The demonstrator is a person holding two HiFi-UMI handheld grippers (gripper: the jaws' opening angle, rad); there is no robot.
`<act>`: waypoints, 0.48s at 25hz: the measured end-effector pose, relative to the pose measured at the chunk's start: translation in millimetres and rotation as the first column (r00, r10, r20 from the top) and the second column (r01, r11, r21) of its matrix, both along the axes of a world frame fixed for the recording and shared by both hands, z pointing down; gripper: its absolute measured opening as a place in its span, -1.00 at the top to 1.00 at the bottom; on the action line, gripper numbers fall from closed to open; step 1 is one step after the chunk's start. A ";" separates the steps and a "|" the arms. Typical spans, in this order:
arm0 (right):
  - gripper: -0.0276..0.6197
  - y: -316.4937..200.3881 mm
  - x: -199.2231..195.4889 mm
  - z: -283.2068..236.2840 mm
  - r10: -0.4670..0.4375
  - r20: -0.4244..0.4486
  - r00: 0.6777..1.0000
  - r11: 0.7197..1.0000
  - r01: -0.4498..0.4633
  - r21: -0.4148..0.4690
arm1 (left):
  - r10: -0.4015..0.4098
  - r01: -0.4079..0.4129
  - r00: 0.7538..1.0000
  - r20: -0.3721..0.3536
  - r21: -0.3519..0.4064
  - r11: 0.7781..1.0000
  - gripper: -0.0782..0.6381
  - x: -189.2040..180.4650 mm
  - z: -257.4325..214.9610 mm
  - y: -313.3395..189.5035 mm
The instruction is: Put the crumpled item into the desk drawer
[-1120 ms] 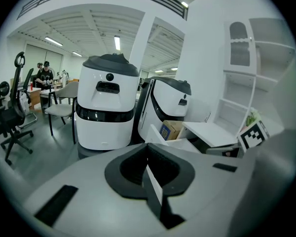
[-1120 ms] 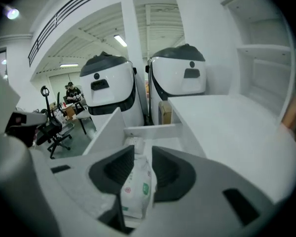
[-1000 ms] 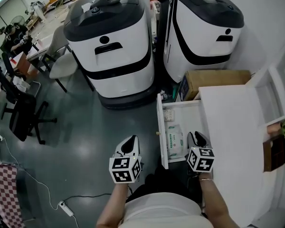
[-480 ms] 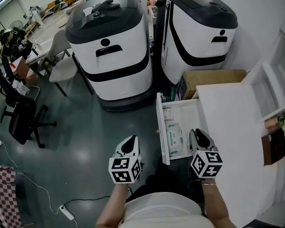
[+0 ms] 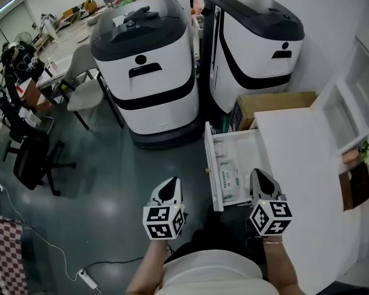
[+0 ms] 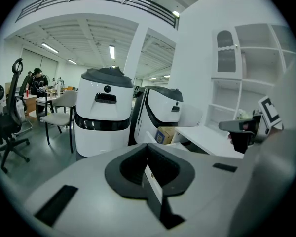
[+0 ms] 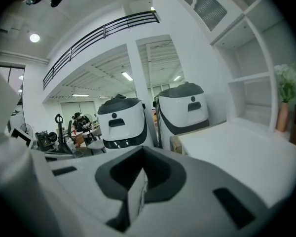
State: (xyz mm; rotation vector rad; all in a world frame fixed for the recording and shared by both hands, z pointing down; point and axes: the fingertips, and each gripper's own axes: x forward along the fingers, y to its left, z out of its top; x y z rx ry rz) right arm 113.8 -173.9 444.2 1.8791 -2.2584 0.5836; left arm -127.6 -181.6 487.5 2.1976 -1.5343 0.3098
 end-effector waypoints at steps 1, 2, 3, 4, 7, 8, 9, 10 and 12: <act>0.91 1.4 -1.9 -1.8 -0.003 0.005 1.000 1.000 0.003 0.004 | -0.002 0.002 1.000 -0.001 0.003 1.000 0.79 -1.7 -0.9 0.6; 0.91 2.5 -4.0 -3.8 -0.008 0.010 1.000 1.000 0.008 0.010 | -0.004 0.004 1.000 -0.002 0.006 1.000 0.79 -3.4 -2.0 1.0; 0.91 3.4 -6.2 -6.0 -0.013 0.015 1.000 1.000 0.013 0.016 | -0.006 0.006 1.000 -0.003 0.010 1.000 0.79 -5.2 -3.2 1.3; 0.91 4.2 -8.4 -8.2 -0.019 0.018 1.000 1.000 0.019 0.023 | -0.008 0.008 1.000 -0.004 0.013 1.000 0.79 -7.0 -4.5 1.7; 0.91 7.7 -14.5 -14.3 -0.034 0.019 0.999 0.999 0.033 0.040 | -0.013 0.013 1.000 -0.006 0.025 1.000 0.79 -12.0 -8.2 4.6; 0.91 9.0 -15.9 -16.2 -0.035 0.016 0.999 0.998 0.034 0.046 | -0.014 0.015 1.000 -0.005 0.029 0.999 0.79 -13.5 -9.4 5.7; 0.91 10.2 -17.1 -18.2 -0.036 0.013 0.999 0.998 0.035 0.051 | -0.016 0.016 1.000 -0.004 0.032 0.999 0.79 -15.0 -10.4 6.9; 0.91 11.5 -18.4 -20.2 -0.038 0.011 0.999 0.998 0.038 0.057 | -0.018 0.018 1.000 -0.004 0.034 0.999 0.79 -16.5 -11.1 8.2; 0.91 14.6 -20.9 -23.9 -0.045 0.017 0.999 0.997 0.044 0.066 | -0.021 0.021 1.000 -0.005 0.034 0.999 0.79 -19.5 -11.8 11.2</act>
